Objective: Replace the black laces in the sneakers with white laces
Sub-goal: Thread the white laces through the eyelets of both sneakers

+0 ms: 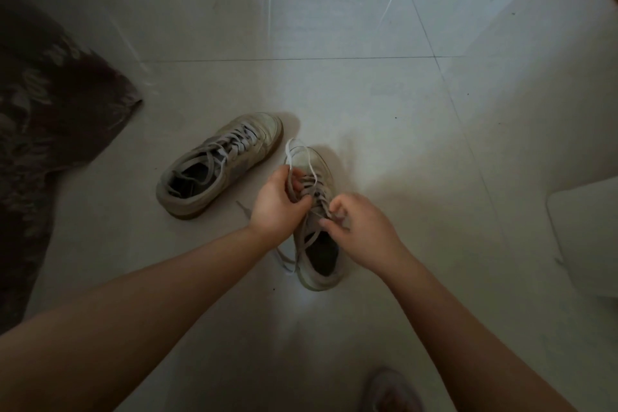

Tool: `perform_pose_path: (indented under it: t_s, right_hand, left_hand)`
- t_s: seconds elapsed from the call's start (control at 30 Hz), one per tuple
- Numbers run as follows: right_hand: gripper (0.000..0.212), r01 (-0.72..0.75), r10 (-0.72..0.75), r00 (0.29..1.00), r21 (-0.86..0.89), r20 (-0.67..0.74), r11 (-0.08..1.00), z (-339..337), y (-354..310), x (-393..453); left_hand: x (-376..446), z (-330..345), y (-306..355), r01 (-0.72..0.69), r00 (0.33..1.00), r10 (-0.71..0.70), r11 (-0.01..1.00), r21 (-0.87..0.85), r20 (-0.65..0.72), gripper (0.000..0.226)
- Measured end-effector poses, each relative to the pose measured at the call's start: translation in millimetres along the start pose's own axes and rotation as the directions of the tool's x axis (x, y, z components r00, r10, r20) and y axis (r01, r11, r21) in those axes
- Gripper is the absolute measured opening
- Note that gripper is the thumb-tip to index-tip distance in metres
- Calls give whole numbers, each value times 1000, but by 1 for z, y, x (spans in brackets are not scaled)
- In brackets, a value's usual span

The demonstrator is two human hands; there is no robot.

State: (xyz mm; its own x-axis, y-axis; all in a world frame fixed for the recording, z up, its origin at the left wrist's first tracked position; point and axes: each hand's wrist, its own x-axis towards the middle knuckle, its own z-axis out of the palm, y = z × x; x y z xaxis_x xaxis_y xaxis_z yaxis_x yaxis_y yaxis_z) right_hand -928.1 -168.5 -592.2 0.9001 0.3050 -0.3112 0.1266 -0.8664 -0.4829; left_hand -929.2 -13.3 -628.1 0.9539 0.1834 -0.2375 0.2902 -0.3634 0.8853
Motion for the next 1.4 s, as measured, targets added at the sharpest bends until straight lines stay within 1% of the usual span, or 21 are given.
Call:
perform_pose_path:
  t_s: [0.1, 0.2, 0.27, 0.33, 0.37, 0.4, 0.43, 0.47, 0.5, 0.53, 0.63, 0.73, 0.8, 0.83, 0.87, 0.9, 0.93, 1.0, 1.1, 1.27, 1.4]
  right_hand:
    - [9, 10, -1, 998, -143, 59, 990, -16, 11, 3]
    - [12, -77, 114, 987, -297, 109, 952, -33, 46, 3]
    - [16, -170, 165, 985, -99, -60, 981, -38, 69, 3]
    - [20, -215, 281, 949, 364, -140, 906, -39, 68, 1]
    - [20, -183, 322, 942, 655, -97, 733, -38, 61, 0]
    - [22, -140, 325, 946, 888, -12, 438, -36, 51, 0]
    - [24, -114, 298, 952, 986, 73, 122, -34, 39, 1]
    - [26, -109, 266, 955, 990, 129, -89, -32, 30, 2]
    - [28, -128, 250, 953, 975, 172, -182, -29, 23, 3]
    - [30, -155, 252, 946, 967, 204, -202, -27, 19, 4]
    - [36, -212, 312, 916, 965, 252, -156, -33, 33, 4]
    - [30, -205, 470, 852, 973, 230, -105, -50, 63, -2]
    - [35, -239, 536, 820, 971, 200, 4, -51, 72, -3]
    - [36, -285, 547, 823, 945, 154, 163, -49, 69, -4]
    - [35, -342, 525, 846, 848, 90, 406, -43, 65, -4]
    - [32, -376, 463, 885, 669, 52, 641, -38, 60, -5]
    - [30, -359, 375, 925, 472, 63, 805, -34, 53, -5]
    - [26, -213, 176, 968, 214, 179, 953, -28, 46, -7]
    - [25, -94, 48, 974, 201, 223, 975, -35, 46, -12]
    - [27, -193, 105, 949, 287, 296, 938, -48, 49, -15]
    - [23, -211, 152, 973, 409, 171, 888, -47, 47, -10]
  left_hand:
    - [0, -3, 1, -42, 999, 41, 999, 9, 16, 35]
    - [2, -7, -1, -33, 999, 33, 999, -3, 21, 44]
    - [2, -8, -3, -28, 999, 28, 1000, -1, 35, 44]
    - [2, -7, -5, -51, 998, 50, 998, 27, 27, 40]
    - [2, -6, -6, -67, 998, 67, 997, 45, 18, 38]
    - [2, -5, -6, -82, 997, 81, 995, 61, 13, 35]
    - [2, -5, -6, -91, 996, 90, 993, 74, 15, 34]
    - [2, -5, -6, -97, 995, 96, 992, 85, 21, 33]
    - [2, -6, -6, -104, 994, 102, 990, 96, 26, 32]
    - [2, -7, -6, -115, 993, 112, 987, 109, 31, 32]
    - [4, -11, -5, -139, 990, 134, 978, 153, 41, 28]
    - [9, -14, -7, -151, 988, 147, 976, 158, 39, 21]
    - [12, -15, -8, -158, 987, 153, 973, 168, 39, 14]
    - [12, -15, -8, -159, 987, 153, 972, 175, 48, 12]
    - [13, -14, -8, -159, 987, 151, 970, 181, 61, 12]
    - [13, -14, -7, -160, 986, 148, 969, 190, 74, 11]
    - [13, -14, -7, -165, 985, 151, 966, 200, 86, 11]
    - [13, -17, -7, -180, 981, 160, 958, 223, 107, 12]
    - [15, -20, -7, -177, 982, 153, 955, 238, 113, 13]
    - [18, -17, -3, -175, 981, 148, 953, 248, 123, 10]
    - [18, -14, -8, -199, 977, 166, 937, 287, 135, 11]
